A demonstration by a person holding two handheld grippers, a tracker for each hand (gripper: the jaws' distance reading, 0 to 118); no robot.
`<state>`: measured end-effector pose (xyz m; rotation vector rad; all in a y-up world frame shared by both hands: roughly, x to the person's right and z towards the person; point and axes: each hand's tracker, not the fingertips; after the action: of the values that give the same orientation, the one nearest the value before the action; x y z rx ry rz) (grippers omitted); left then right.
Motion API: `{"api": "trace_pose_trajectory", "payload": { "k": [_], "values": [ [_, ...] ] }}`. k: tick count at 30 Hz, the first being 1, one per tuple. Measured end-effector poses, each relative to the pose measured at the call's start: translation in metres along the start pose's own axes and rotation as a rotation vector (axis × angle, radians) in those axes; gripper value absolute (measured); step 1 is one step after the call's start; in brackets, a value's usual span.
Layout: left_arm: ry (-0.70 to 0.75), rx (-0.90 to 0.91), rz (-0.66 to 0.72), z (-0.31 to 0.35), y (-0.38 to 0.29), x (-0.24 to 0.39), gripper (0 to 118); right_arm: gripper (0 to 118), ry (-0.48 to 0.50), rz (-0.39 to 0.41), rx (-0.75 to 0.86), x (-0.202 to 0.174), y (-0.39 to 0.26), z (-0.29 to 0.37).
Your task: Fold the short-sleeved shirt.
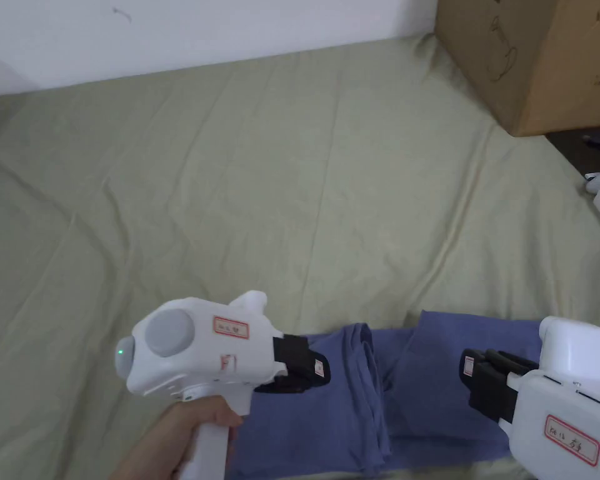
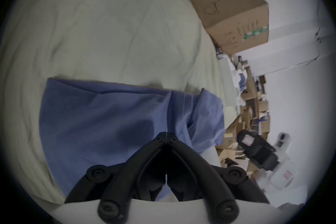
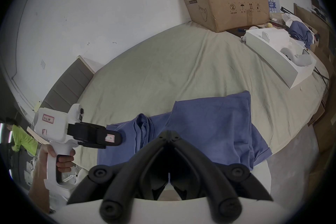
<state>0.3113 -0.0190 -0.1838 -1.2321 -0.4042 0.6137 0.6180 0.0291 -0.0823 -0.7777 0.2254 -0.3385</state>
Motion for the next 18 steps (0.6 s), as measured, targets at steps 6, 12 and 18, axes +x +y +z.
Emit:
{"api": "trace_pose_trajectory", "payload": {
  "k": [6,12,18],
  "values": [
    [-0.037,-0.083,0.029,-0.043,0.004,0.005,0,0,-0.014,-0.018,0.000,0.015,-0.001,0.001],
    [-0.195,-0.120,0.013,-0.050,0.003,0.033,0,0,-0.035,-0.030,-0.005,0.021,0.000,0.003],
    [-0.190,-0.013,-0.039,0.003,-0.004,0.020,0,0,-0.030,0.002,0.028,0.010,0.004,0.013]
  ]
}}
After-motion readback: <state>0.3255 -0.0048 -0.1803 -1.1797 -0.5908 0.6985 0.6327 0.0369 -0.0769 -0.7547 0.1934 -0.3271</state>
